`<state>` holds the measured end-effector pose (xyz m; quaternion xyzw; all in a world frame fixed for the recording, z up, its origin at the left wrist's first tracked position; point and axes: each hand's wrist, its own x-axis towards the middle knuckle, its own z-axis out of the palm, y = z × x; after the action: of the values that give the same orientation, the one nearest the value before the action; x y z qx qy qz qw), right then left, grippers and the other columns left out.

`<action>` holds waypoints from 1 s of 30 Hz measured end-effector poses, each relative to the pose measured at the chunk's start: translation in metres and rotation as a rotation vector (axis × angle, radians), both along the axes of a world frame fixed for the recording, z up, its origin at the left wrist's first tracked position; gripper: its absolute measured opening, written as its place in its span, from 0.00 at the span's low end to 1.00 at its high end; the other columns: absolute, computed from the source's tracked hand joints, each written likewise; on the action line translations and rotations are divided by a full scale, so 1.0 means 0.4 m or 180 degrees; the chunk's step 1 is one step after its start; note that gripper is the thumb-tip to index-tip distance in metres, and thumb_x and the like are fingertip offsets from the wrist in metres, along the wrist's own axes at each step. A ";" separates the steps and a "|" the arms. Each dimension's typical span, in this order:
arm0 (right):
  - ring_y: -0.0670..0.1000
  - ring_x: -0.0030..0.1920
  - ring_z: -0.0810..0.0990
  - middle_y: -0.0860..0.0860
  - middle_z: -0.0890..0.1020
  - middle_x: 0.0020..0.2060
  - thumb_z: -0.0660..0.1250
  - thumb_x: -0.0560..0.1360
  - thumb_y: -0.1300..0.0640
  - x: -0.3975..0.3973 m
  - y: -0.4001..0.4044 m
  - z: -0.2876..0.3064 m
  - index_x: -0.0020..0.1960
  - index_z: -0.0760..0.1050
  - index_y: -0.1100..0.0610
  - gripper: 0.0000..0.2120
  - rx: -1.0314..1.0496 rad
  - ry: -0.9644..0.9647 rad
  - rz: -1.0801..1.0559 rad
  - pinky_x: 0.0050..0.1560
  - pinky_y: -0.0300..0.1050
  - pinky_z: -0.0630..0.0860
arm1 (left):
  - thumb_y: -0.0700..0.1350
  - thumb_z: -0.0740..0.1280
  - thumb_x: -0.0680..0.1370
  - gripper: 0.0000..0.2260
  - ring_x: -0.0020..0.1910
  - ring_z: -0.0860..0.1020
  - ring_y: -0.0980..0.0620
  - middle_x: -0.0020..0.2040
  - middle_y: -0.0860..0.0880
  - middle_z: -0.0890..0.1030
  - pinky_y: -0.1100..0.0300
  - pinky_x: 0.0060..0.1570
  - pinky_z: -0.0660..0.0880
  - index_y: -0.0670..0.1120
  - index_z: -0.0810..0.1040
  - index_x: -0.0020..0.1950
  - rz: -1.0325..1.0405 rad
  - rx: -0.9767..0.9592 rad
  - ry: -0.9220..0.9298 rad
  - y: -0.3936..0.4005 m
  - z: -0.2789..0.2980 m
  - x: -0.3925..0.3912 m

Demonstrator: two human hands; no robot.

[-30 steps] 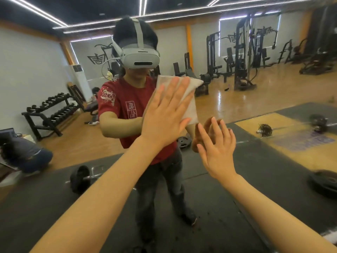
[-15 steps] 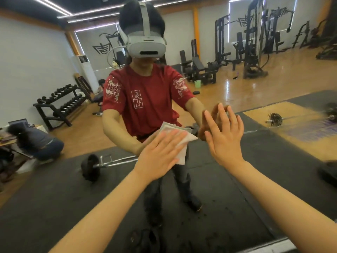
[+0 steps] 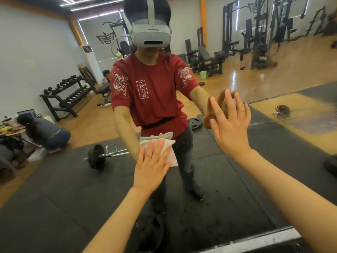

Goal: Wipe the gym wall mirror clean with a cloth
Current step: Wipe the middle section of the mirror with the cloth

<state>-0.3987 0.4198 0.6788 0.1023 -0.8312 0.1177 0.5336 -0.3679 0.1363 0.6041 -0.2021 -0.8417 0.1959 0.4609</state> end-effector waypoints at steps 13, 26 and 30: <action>0.62 0.76 0.55 0.58 0.58 0.78 0.56 0.81 0.49 0.031 0.030 0.022 0.78 0.59 0.48 0.25 0.0199 -0.0170 0.0118 0.70 0.64 0.58 | 0.60 0.64 0.77 0.40 0.79 0.39 0.40 0.79 0.42 0.45 0.42 0.76 0.40 0.48 0.47 0.81 -0.0047 -0.0032 0.0319 0.151 0.195 -0.045; 0.65 0.77 0.51 0.62 0.52 0.78 0.54 0.80 0.46 0.008 0.242 0.039 0.79 0.56 0.52 0.29 -0.0429 -0.0593 -0.0281 0.71 0.69 0.58 | 0.61 0.57 0.78 0.36 0.79 0.46 0.38 0.81 0.40 0.48 0.42 0.75 0.38 0.48 0.48 0.81 0.0216 0.0988 0.0529 0.353 0.488 -0.072; 0.64 0.78 0.49 0.61 0.52 0.78 0.53 0.80 0.46 -0.016 0.292 0.039 0.80 0.55 0.52 0.29 -0.0568 -0.0649 -0.0293 0.72 0.69 0.56 | 0.63 0.58 0.79 0.38 0.79 0.46 0.38 0.80 0.41 0.46 0.42 0.75 0.38 0.49 0.45 0.81 0.0099 0.0874 0.0547 0.484 0.479 -0.089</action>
<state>-0.4049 0.5364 0.6944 0.0038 -0.8712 0.1764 0.4582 -0.4036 0.3300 0.7958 -0.1067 -0.8210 0.1028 0.5513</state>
